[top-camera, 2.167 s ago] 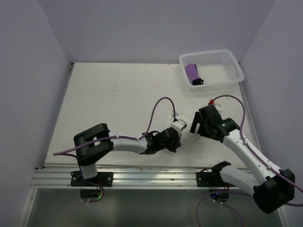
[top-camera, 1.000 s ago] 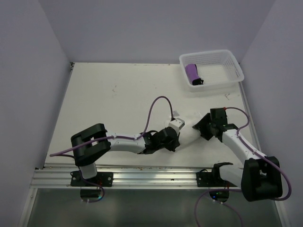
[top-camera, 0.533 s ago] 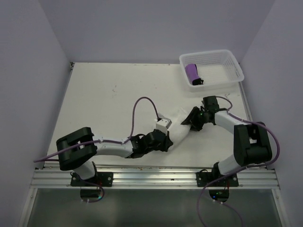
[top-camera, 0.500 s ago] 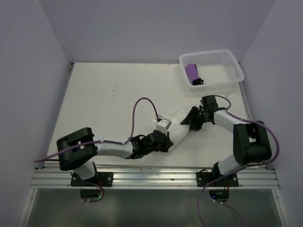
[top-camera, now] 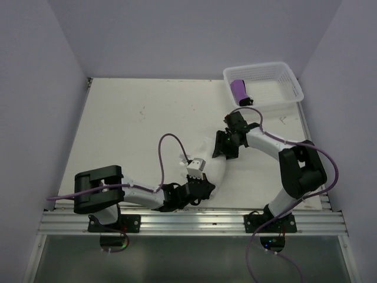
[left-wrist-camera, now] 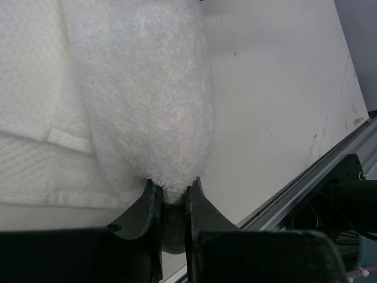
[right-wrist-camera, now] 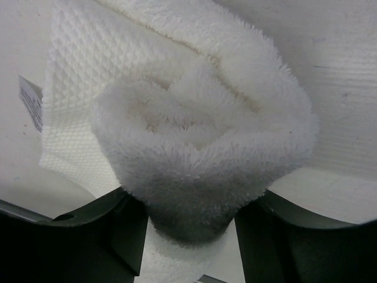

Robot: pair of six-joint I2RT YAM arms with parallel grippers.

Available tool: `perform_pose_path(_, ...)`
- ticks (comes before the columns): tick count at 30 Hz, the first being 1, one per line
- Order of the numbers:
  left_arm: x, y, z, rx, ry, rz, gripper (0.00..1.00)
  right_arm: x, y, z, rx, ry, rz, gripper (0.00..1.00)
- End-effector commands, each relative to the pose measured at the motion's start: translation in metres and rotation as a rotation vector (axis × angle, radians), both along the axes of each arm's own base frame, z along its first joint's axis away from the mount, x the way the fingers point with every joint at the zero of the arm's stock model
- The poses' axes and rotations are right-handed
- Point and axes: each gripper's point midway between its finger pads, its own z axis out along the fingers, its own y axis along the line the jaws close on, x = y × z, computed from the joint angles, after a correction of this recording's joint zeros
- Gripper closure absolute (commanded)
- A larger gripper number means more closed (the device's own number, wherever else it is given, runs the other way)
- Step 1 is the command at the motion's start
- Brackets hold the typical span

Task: Roll the towels
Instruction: Roll the towel

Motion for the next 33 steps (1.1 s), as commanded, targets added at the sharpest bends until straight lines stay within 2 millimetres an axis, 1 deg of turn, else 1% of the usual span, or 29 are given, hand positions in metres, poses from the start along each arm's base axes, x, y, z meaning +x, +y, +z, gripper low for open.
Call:
perform_pose_path(1,-0.079,-0.001,-0.024,-0.026,0.214,-0.198,1.00,0.043,-0.041,-0.016,-0.267,-0.145,-0.064,0.42)
perform_pose_path(3,-0.077,0.003,-0.027,-0.013,0.212,-0.183,1.00,0.043,-0.038,-0.013,-0.265,-0.137,-0.047,0.34)
perform_pose_path(4,-0.078,0.006,-0.030,-0.007,0.217,-0.180,1.00,0.047,-0.034,-0.007,-0.249,-0.146,-0.037,0.31)
perform_pose_path(5,-0.078,0.006,-0.031,-0.010,0.220,-0.179,1.00,0.047,-0.032,-0.003,-0.245,-0.150,-0.031,0.26)
perform_pose_path(8,-0.078,0.007,-0.033,-0.010,0.226,-0.172,1.00,0.049,-0.029,0.012,-0.232,-0.176,-0.009,0.20)
perform_pose_path(10,-0.078,0.007,-0.035,-0.009,0.232,-0.167,1.00,0.050,-0.026,0.020,-0.221,-0.188,-0.002,0.18)
perform_pose_path(14,-0.076,0.012,-0.036,-0.029,0.255,-0.134,1.00,0.048,-0.023,0.032,-0.194,-0.201,0.004,0.16)
perform_pose_path(15,-0.076,0.020,-0.043,-0.029,0.277,-0.118,1.00,0.048,-0.022,0.036,-0.185,-0.207,0.005,0.16)
perform_pose_path(16,-0.075,0.023,-0.043,-0.044,0.288,-0.111,1.00,0.049,-0.020,0.039,-0.175,-0.211,0.009,0.16)
perform_pose_path(17,-0.074,0.021,-0.038,-0.086,0.291,-0.116,1.00,0.049,-0.018,0.041,-0.167,-0.214,0.017,0.15)
perform_pose_path(18,-0.076,0.029,-0.045,-0.082,0.314,-0.120,1.00,0.049,-0.016,0.043,-0.157,-0.216,0.027,0.15)
perform_pose_path(19,-0.071,0.031,-0.045,-0.096,0.318,-0.111,1.00,0.050,-0.014,0.045,-0.150,-0.220,0.032,0.15)
perform_pose_path(20,-0.069,0.029,-0.042,-0.116,0.315,-0.119,1.00,0.051,-0.013,0.046,-0.152,-0.222,0.037,0.15)
perform_pose_path(22,-0.065,0.028,-0.042,-0.107,0.303,-0.132,1.00,0.054,-0.013,0.046,-0.157,-0.217,0.044,0.15)
perform_pose_path(23,-0.064,0.027,-0.043,-0.095,0.298,-0.135,1.00,0.053,-0.014,0.045,-0.164,-0.203,0.048,0.15)
perform_pose_path(24,-0.063,0.023,-0.040,-0.093,0.289,-0.148,1.00,0.053,-0.015,0.043,-0.172,-0.196,0.043,0.15)
perform_pose_path(26,-0.064,0.020,-0.044,-0.070,0.289,-0.161,1.00,0.055,-0.020,0.041,-0.208,-0.185,0.025,0.16)
perform_pose_path(27,-0.064,0.016,-0.041,-0.075,0.286,-0.172,1.00,0.055,-0.021,0.040,-0.215,-0.182,0.019,0.16)
perform_pose_path(30,-0.064,0.015,-0.043,-0.074,0.296,-0.178,1.00,0.057,-0.028,0.034,-0.259,-0.166,0.005,0.21)
perform_pose_path(31,-0.064,0.016,-0.043,-0.073,0.300,-0.176,1.00,0.057,-0.029,0.033,-0.261,-0.163,0.002,0.24)
perform_pose_path(33,-0.064,0.017,-0.045,-0.077,0.309,-0.174,1.00,0.055,-0.030,0.030,-0.270,-0.152,0.006,0.27)
